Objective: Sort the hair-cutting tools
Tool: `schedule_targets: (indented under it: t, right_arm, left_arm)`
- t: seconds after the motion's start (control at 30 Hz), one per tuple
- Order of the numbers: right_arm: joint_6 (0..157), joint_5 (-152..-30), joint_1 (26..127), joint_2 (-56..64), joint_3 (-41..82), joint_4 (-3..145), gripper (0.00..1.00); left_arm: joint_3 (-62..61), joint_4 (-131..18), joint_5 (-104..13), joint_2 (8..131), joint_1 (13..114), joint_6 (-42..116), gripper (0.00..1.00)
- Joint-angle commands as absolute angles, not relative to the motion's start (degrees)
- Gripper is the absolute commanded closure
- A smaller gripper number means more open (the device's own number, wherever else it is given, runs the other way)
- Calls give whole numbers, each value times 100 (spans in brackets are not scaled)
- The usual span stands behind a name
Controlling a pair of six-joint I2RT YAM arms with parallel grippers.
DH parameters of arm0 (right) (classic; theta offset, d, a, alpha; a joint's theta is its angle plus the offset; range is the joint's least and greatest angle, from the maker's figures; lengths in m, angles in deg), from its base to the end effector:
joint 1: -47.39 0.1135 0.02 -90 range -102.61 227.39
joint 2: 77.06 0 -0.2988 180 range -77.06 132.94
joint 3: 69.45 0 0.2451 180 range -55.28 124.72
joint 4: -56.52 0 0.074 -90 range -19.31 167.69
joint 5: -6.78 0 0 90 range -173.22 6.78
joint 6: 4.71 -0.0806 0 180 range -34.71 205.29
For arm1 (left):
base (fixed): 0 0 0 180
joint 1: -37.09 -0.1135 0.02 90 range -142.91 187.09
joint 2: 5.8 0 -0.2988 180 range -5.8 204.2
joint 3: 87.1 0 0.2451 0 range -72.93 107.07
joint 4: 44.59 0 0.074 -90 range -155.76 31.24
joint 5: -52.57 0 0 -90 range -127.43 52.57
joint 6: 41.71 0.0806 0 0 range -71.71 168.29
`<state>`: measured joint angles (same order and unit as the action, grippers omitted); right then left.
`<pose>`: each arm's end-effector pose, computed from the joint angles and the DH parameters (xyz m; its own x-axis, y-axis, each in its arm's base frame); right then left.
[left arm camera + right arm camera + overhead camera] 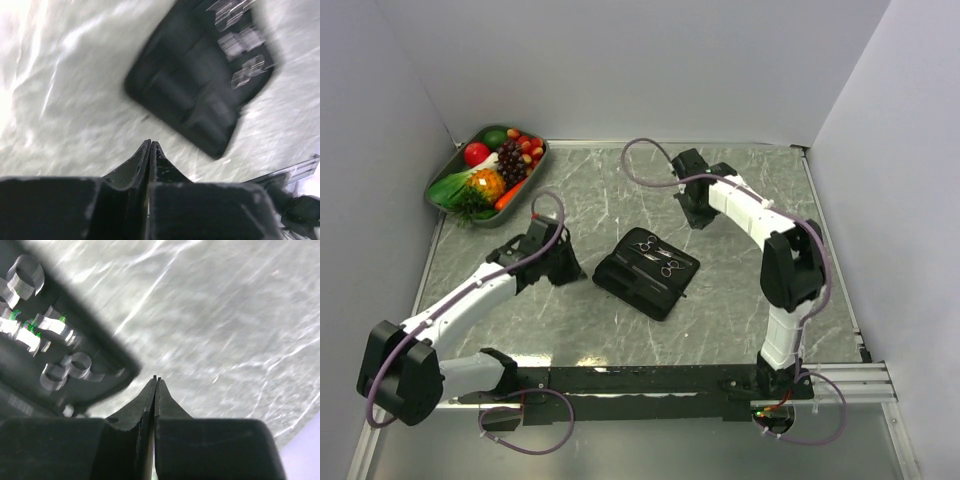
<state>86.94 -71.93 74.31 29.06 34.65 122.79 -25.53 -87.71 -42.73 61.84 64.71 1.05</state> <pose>0.3678 0.1691 0.2497 -0.8171 -0.4466 -0.3645 -0.4031 0.8947 -0.1925 0.2188 -0.1229 0.2472 -0.8335 -0.3890 -0.3924 -0.1427 0.8376 -0.5273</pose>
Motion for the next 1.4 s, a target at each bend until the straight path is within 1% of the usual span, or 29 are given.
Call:
schedule_targets:
  t: [0.0, 0.17, 0.37, 0.63, 0.83, 0.93, 1.0, 1.13, 1.2, 1.37]
  right_arm:
    - [8284, -6943, 7244, 3534, 4165, 12290, 100]
    - [8318, -6977, 7227, 4176, 4570, 12360, 100]
    - [8292, -7205, 7200, 4431, 4509, 12317, 100]
    - [8082, -7917, 7192, 4247, 3754, 12071, 100]
    - [7880, -8593, 7209, 4018, 3174, 11912, 100]
    - [7756, -8743, 7209, 3799, 2928, 11746, 100]
    - [7625, -8928, 7209, 3641, 2646, 11667, 100]
    - [7431, -9235, 7253, 3377, 2111, 11394, 100]
    - [7317, -9306, 7340, 3245, 1978, 11324, 100]
    - [7097, -9298, 7674, 2999, 1591, 11113, 100]
  left_arm:
    - [-3160, -8759, -4507, 6240, 6653, -268, 99]
    - [-3320, -8381, -4420, 6749, 7233, -584, 99]
    - [-3434, -7766, -4350, 7337, 7471, -945, 99]
    - [-3241, -7274, -3981, 8190, 7576, -1068, 99]
    - [-3031, -7220, -3761, 8481, 7743, -1130, 98]
    - [-2908, -7273, -3761, 8359, 7752, -1095, 98]
    - [-2820, -7466, -3524, 8236, 7752, -1068, 97]
    - [-2425, -8019, -3156, 7658, 7752, -937, 96]
    - [-2293, -8343, -3014, 7297, 7752, -875, 95]
    - [-1835, -8767, -2619, 6909, 7752, -726, 93]
